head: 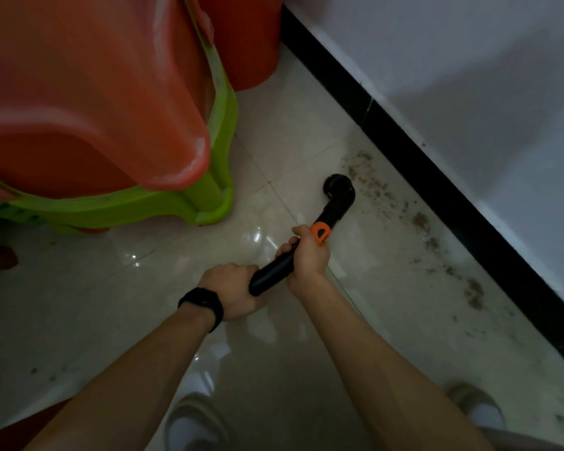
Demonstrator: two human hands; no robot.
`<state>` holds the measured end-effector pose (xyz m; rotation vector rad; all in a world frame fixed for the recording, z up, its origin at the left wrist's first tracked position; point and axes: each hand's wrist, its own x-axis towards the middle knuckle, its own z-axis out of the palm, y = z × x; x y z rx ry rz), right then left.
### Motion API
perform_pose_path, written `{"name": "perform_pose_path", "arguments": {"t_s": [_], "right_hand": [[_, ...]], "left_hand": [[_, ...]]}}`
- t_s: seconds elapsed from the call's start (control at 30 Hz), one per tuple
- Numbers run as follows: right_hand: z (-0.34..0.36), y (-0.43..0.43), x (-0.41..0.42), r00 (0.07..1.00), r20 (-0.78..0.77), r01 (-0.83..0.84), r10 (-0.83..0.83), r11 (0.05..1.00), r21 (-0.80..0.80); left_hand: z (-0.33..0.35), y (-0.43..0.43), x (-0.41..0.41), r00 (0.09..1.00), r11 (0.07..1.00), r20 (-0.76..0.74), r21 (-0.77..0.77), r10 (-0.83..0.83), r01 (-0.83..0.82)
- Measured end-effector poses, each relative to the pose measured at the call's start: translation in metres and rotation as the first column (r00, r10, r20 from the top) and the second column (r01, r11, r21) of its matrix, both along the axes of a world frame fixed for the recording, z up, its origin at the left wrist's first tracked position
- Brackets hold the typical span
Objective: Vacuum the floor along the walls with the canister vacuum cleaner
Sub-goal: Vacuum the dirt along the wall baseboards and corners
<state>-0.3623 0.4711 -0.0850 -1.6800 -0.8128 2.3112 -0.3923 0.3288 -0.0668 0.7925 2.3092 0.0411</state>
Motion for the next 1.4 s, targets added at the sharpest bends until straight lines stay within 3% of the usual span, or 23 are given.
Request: {"name": "perform_pose_path", "arguments": {"t_s": [0.27, 0.63, 0.93, 1.23, 1.4], "right_hand": [[0.003, 0.029, -0.025, 0.998, -0.043, -0.035, 0.038, 0.998, 0.054], [-0.004, 0.064, -0.036, 0.999, -0.022, 0.026, -0.023, 0.993, 0.117], [-0.007, 0.093, -0.048, 0.998, -0.033, 0.066, -0.062, 0.989, 0.133], [-0.010, 0.116, -0.063, 0.998, -0.048, -0.035, 0.044, 0.984, 0.176], [-0.009, 0.124, -0.065, 0.983, -0.171, -0.061, 0.072, 0.996, 0.071]], "left_hand": [[-0.001, 0.032, -0.013, 0.994, 0.999, -0.103, 0.034, 0.041, -0.038], [-0.009, 0.061, -0.020, 0.993, 0.985, -0.087, 0.161, 0.076, -0.061], [-0.016, 0.087, -0.019, 0.956, 0.970, -0.291, 0.223, -0.029, 0.098], [-0.017, 0.112, -0.031, 0.995, 0.963, -0.086, 0.269, 0.056, -0.031], [-0.009, 0.111, -0.034, 0.994, 0.957, -0.082, 0.287, 0.068, -0.041]]}}
